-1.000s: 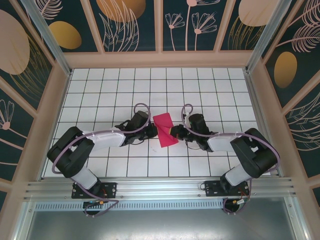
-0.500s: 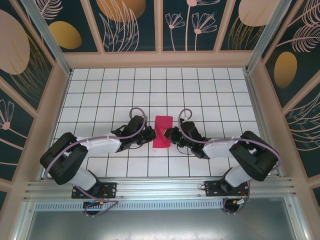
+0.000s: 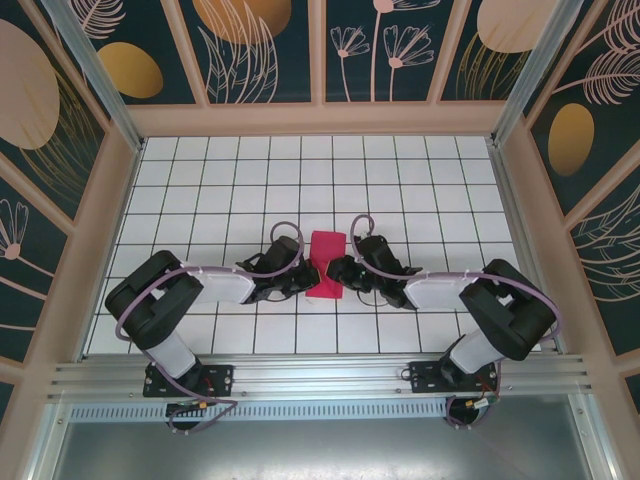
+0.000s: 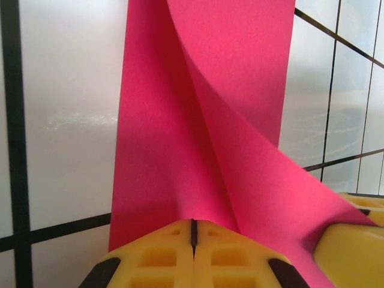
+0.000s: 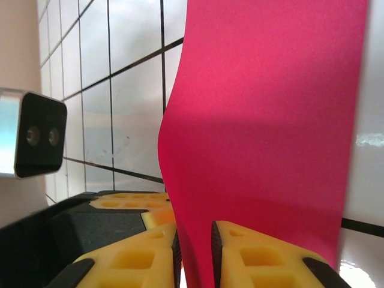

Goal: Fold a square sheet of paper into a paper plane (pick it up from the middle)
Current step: Fold the triangle a second time at the center of the table.

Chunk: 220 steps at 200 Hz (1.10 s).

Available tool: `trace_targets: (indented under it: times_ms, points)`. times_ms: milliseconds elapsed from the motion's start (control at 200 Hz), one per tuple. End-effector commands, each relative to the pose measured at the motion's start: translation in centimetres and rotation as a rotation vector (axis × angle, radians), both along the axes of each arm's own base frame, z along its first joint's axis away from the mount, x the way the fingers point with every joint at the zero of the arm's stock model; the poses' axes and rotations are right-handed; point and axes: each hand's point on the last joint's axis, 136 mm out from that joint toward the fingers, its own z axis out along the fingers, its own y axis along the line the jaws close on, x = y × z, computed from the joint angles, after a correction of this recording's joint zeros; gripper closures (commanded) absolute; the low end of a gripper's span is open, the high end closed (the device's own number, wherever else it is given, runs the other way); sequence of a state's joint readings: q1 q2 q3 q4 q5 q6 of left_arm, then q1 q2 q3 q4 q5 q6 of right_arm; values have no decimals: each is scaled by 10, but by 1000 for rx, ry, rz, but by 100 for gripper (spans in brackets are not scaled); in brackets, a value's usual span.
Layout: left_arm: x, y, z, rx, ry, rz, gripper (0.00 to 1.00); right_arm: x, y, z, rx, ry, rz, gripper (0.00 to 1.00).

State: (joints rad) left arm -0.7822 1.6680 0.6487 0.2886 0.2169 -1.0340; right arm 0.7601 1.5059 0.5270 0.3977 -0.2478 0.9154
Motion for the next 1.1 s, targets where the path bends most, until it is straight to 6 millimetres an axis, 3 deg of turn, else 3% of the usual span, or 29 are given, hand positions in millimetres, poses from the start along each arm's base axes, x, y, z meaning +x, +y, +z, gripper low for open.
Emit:
trace_targets:
  times_ms: [0, 245, 470, 676, 911, 1041, 1096]
  points:
    - [7, -7, 3, -10, -22, 0, 94, -2, 3, 12, -65, -50, 117, 74]
    - [8, -6, -2, 17, -22, -8, 94, -5, 4, 8, -198, -61, 269, 72]
    - [9, -5, -3, 38, -26, -14, 95, -5, 10, 16, -211, -86, 360, 71]
    - [8, -5, -3, 41, -26, -17, 96, -7, 3, 7, -285, -80, 413, 70]
    - [9, -5, -3, 41, -26, -14, 96, -13, 10, 16, -259, -114, 489, 69]
    - [9, -6, -2, 34, -28, -16, 96, -14, 12, 23, -252, -154, 502, 63]
    - [8, -5, -12, 50, -9, -18, 96, -15, 13, 24, -265, -175, 503, 61]
